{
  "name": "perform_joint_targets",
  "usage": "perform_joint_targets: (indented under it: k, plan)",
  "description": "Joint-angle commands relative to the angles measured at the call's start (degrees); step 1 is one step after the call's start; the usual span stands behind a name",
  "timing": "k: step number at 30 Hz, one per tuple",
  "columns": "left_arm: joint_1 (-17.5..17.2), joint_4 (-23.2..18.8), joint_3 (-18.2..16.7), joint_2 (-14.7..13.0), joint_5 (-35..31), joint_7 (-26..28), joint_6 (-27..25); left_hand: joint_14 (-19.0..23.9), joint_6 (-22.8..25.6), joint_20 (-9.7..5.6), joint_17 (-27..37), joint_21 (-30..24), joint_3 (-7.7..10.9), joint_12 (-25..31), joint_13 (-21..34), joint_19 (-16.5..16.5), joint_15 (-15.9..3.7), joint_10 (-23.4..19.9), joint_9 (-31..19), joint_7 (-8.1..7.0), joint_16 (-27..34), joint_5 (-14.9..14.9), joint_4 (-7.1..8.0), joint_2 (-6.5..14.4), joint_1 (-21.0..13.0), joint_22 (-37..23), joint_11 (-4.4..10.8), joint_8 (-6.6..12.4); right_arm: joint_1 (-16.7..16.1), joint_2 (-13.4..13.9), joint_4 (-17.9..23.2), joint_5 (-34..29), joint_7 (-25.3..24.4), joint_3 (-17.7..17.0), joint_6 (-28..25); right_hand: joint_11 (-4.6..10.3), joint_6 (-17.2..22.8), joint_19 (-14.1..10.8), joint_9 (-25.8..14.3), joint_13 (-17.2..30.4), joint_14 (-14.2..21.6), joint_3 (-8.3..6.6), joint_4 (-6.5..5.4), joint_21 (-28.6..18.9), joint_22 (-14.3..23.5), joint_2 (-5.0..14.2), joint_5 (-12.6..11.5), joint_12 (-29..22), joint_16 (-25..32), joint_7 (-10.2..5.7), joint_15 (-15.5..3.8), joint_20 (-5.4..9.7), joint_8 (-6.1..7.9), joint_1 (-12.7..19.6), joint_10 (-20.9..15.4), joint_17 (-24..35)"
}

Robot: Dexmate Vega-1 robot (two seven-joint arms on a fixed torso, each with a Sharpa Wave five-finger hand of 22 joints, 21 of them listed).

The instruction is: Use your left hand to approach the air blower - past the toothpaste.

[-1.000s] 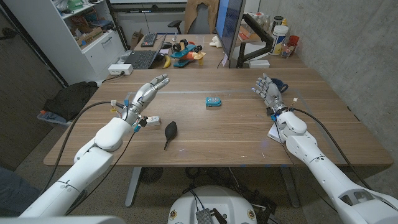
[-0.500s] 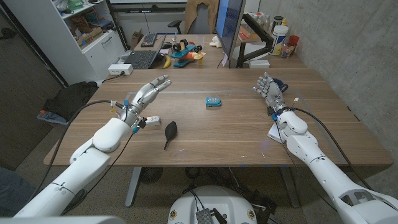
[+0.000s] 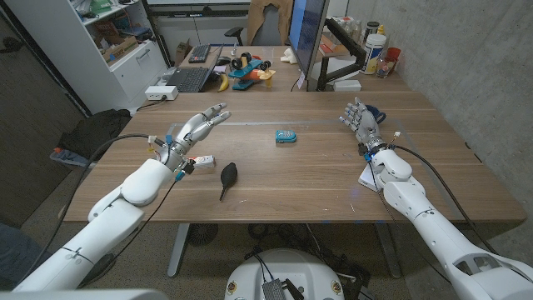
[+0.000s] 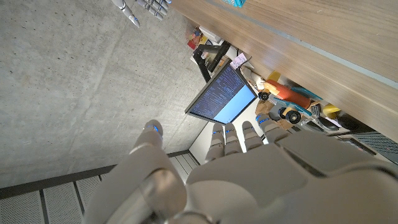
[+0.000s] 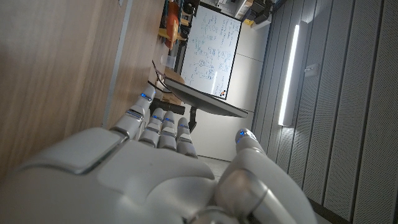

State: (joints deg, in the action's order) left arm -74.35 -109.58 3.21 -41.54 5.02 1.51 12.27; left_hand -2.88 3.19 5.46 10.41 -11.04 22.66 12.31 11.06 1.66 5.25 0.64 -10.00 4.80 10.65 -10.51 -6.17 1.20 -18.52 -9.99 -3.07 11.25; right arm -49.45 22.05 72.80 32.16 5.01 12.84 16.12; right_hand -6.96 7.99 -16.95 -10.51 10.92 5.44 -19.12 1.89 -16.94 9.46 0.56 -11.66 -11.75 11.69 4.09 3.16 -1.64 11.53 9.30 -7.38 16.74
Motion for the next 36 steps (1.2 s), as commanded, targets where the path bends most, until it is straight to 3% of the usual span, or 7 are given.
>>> perform_joint_targets:
  k: [1,36]
  plan:
    - [-2.35,-2.6,-1.6,-0.78,-3.39,0.77,-0.61,0.38,0.25,0.68,-0.06,-0.28,0.06,0.34,0.21,-0.08,-0.03,-0.3,-0.31,0.34,0.35,0.16,-0.28,0.13,-0.79,-0.28,-0.24,0.04,0.36,-0.17,-0.51,0.0,0.2,-0.07,0.42,0.03,0.57,-0.32,-0.24,0.18,0.38,0.02,0.08,0.19,0.28,-0.15,-0.43,0.16,0.2,0.1,0.06,0.05,-0.06,-0.21,-0.39,0.09]
    - [-9.27,-8.55,-7.32,-0.37,-13.94,0.12,-3.93,0.97,1.41,0.57,-0.07,-0.32,0.37,0.42,0.23,-0.17,-0.32,-0.87,-0.34,-0.12,0.38,0.17,-1.03,0.56,-1.89,-0.28,0.21,0.18,-0.28,0.3,0.69,-0.38,-0.42,-0.26,0.43,-0.01,0.68,-0.49,-0.25,0.15,0.55,0.21,0.15,0.98,0.3,0.05,-0.46,0.22,0.22,-0.31,-0.02,-0.03,-0.16,-0.52,-0.53,-0.42]
